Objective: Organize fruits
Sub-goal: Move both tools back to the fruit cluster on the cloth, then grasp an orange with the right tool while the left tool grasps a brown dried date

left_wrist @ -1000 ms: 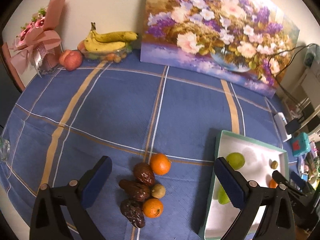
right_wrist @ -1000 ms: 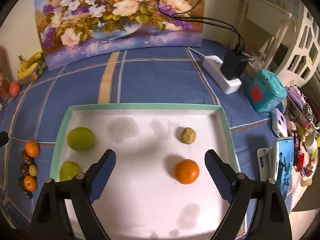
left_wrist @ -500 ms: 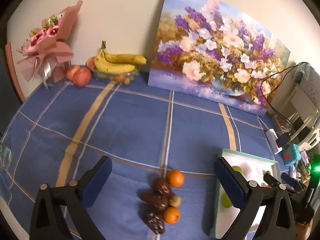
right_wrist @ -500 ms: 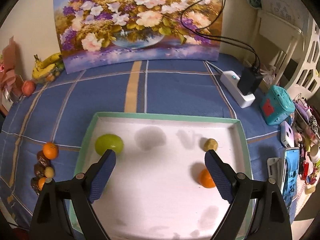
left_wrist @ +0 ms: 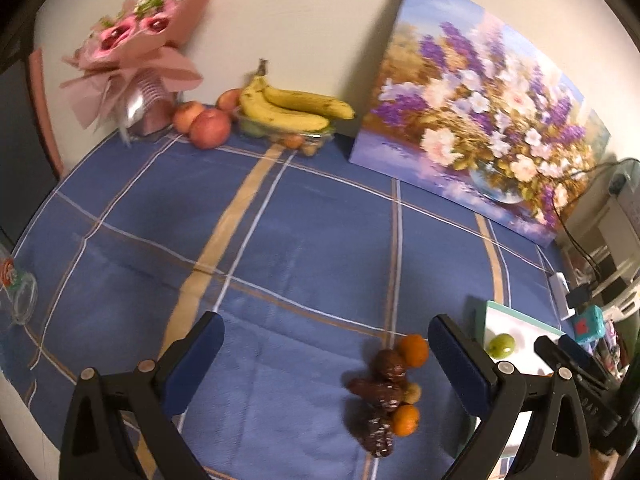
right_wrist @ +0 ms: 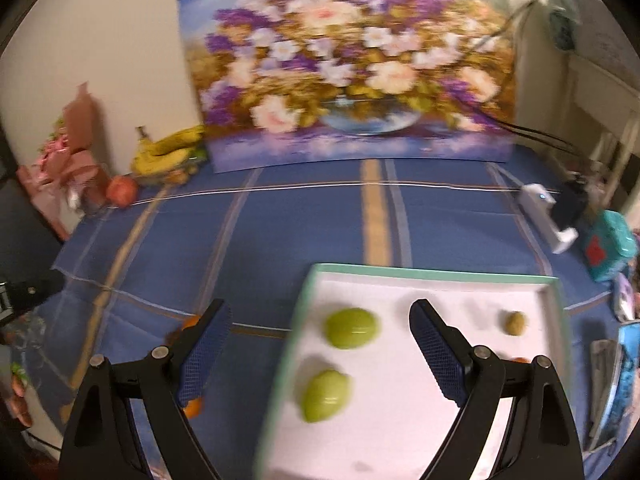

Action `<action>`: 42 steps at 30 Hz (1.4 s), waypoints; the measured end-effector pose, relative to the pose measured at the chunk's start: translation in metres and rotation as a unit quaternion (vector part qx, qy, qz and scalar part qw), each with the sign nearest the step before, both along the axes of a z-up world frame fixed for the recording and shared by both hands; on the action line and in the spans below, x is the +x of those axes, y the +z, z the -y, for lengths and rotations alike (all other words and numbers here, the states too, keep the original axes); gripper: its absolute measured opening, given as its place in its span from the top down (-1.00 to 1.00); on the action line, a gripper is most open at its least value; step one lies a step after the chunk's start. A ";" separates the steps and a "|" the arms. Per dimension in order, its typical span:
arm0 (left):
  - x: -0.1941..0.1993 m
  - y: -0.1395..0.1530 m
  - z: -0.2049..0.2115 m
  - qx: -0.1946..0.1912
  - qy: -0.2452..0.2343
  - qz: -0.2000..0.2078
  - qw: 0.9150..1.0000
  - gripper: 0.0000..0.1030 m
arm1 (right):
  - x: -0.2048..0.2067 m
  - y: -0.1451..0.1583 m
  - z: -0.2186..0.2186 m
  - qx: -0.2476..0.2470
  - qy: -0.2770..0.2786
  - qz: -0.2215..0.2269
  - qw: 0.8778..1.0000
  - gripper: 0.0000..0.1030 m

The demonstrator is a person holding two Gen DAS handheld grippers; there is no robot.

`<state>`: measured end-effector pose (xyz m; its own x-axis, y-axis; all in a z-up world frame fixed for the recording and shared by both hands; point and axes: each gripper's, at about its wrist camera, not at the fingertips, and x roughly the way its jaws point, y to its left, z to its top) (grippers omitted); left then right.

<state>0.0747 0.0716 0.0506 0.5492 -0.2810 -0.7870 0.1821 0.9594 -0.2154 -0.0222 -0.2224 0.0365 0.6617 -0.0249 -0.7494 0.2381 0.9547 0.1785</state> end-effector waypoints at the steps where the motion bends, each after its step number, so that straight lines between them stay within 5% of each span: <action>1: 0.002 -0.001 -0.006 -0.006 0.003 -0.006 1.000 -1.00 | 0.004 -0.001 -0.007 0.002 0.009 -0.002 1.000 -0.76; 11: 0.018 -0.036 -0.015 -0.010 0.011 -0.078 0.997 -0.98 | 0.033 -0.023 -0.055 0.045 0.058 -0.046 0.996 -0.72; 16: 0.028 -0.062 -0.015 0.001 0.034 -0.118 0.992 -0.98 | 0.046 -0.040 -0.062 0.076 0.067 -0.062 0.993 -0.43; 22: 0.040 -0.089 -0.014 0.013 0.054 -0.156 0.986 -0.98 | 0.060 -0.064 -0.070 0.104 0.074 -0.089 0.988 -0.40; 42: 0.050 -0.115 0.008 0.021 0.041 -0.191 0.980 -0.98 | 0.083 -0.095 -0.079 0.130 0.060 -0.111 0.983 0.23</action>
<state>0.1245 0.0635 -0.0646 0.2316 -0.2116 -0.9495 0.0166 0.9768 -0.2136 0.0609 -0.1429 -0.0582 0.4676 0.2558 -0.8461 0.1869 0.9070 0.3774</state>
